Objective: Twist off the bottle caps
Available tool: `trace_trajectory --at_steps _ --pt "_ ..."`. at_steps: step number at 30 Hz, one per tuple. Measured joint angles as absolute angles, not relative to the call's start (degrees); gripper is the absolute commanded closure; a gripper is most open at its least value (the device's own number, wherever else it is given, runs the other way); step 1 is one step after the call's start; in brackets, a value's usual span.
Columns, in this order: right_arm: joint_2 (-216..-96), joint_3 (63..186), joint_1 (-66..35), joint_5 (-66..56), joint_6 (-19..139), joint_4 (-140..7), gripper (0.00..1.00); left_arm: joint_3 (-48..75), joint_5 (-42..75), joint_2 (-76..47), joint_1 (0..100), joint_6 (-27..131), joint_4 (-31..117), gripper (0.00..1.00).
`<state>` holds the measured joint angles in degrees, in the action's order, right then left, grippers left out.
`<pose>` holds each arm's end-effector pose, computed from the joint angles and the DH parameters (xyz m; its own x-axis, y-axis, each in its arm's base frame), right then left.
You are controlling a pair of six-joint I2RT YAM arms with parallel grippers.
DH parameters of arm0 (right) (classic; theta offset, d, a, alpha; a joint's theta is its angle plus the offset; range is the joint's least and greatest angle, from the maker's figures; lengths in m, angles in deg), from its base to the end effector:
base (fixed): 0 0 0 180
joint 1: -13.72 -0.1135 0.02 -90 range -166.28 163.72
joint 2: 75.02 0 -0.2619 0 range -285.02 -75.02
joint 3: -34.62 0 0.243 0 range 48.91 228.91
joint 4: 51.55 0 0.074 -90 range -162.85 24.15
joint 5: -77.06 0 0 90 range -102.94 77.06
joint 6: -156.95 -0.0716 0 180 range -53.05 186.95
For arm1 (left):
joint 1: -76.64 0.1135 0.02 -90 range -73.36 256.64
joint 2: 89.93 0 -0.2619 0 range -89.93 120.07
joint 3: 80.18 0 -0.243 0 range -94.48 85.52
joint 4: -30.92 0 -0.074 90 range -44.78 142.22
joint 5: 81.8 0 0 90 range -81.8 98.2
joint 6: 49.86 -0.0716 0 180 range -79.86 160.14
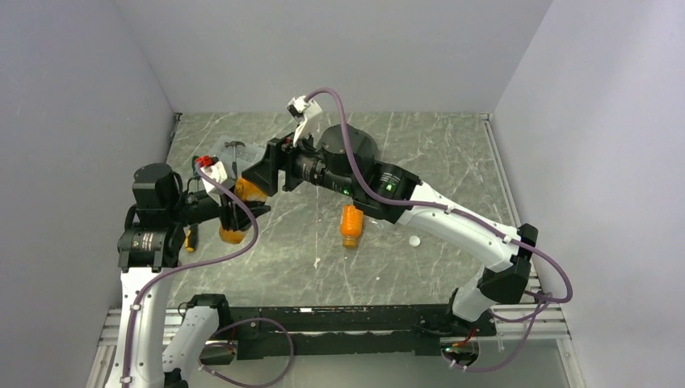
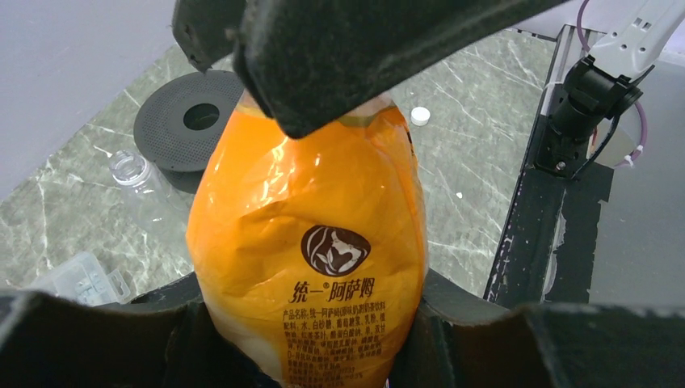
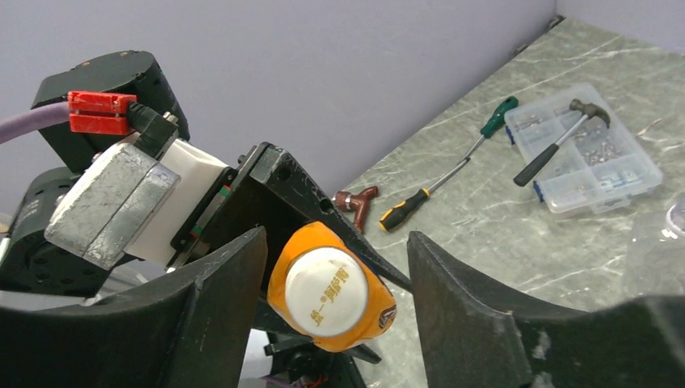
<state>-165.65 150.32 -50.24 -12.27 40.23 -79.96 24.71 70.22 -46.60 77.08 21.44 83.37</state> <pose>0.1697 0.3493 0.4699 -0.4291 0.1459 -0.8914 -0.7956 0.4063 0.4495 0.1372 -0.0622 0.3832 -0.0706 0.1499 -0.9862 0.8924 0.4513 0.0047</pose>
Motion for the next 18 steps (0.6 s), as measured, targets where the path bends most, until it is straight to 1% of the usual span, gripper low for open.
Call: trace_trajectory --at_steps 4,9,12,15,18 --pt "-165.65 150.32 -50.39 -12.25 39.53 -79.91 0.54 24.71 69.93 -46.55 77.08 21.68 82.8 0.89" --pt "-165.26 149.31 -50.46 -12.27 39.25 -79.02 0.67 24.81 69.78 -46.55 77.08 21.59 83.08 0.89" --pt "-164.78 148.77 -50.55 -12.36 39.86 -78.84 0.72 24.81 70.19 -46.27 77.02 21.37 83.19 0.89" --pt "-163.97 147.89 -50.59 -11.4 41.96 -78.19 0.72 24.81 71.46 -46.1 77.0 20.87 83.35 0.89" --pt "-162.18 145.34 -50.29 -7.75 45.65 -75.93 0.71 24.77 74.33 -45.88 76.87 19.89 84.09 0.88"
